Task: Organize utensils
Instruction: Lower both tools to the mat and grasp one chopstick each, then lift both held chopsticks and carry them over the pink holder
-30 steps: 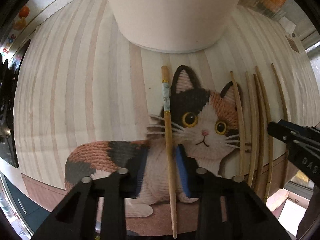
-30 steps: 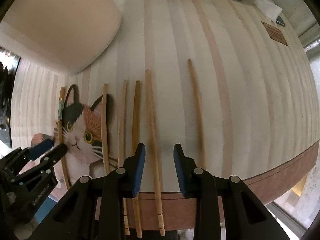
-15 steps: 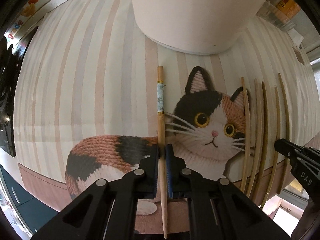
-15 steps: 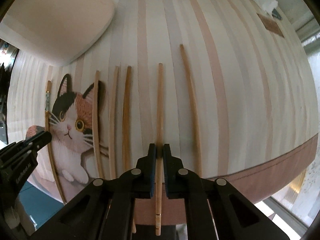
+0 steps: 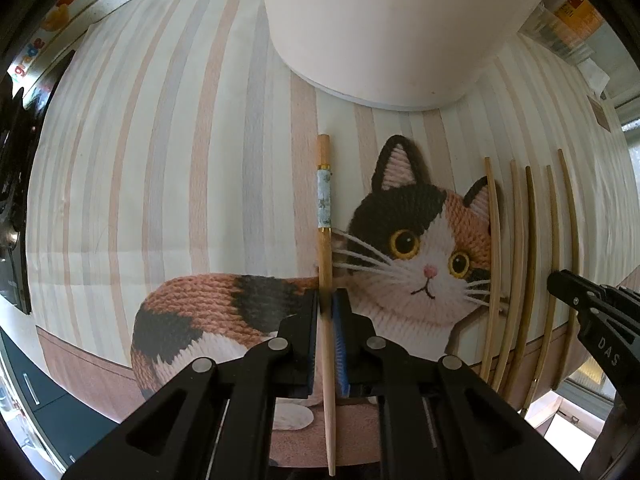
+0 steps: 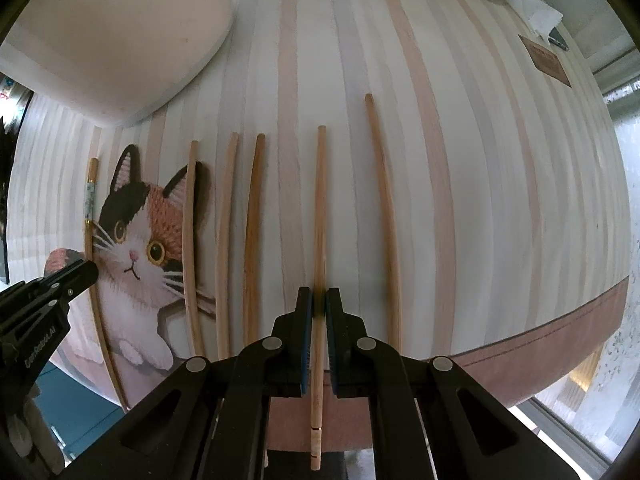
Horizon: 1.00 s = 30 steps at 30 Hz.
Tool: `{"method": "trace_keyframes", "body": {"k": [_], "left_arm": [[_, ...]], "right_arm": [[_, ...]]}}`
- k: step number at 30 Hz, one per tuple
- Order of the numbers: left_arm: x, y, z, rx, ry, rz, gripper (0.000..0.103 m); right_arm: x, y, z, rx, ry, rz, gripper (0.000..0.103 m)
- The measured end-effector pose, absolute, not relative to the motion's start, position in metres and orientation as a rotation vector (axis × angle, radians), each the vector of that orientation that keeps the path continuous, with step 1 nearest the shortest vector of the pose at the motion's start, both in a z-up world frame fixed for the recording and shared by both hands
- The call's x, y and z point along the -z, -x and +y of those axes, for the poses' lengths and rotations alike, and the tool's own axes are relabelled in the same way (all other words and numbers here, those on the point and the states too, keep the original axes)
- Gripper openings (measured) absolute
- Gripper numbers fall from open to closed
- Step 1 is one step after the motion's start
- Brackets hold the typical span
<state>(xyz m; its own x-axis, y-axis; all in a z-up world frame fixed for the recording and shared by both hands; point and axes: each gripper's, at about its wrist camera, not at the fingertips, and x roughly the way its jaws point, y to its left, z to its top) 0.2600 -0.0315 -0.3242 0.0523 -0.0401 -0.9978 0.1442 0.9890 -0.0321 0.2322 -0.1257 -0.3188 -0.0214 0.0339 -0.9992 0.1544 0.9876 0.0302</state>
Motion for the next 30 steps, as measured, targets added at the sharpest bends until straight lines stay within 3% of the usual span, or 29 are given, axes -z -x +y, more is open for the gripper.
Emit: {"method": "trace_keyframes", "body": {"k": [13, 30], "left_arm": [[0.314, -0.266, -0.021, 0.088, -0.083, 1.466, 0.004], [0.239, -0.272, 0.045, -0.054, 0.080, 1.233, 0.004]], "right_arm": [[0.311, -0.236, -0.129, 0.127, -0.198, 1.538, 0.007], [0.235, -0.244, -0.161, 0.162, -0.290, 1.292, 0.007]]}}
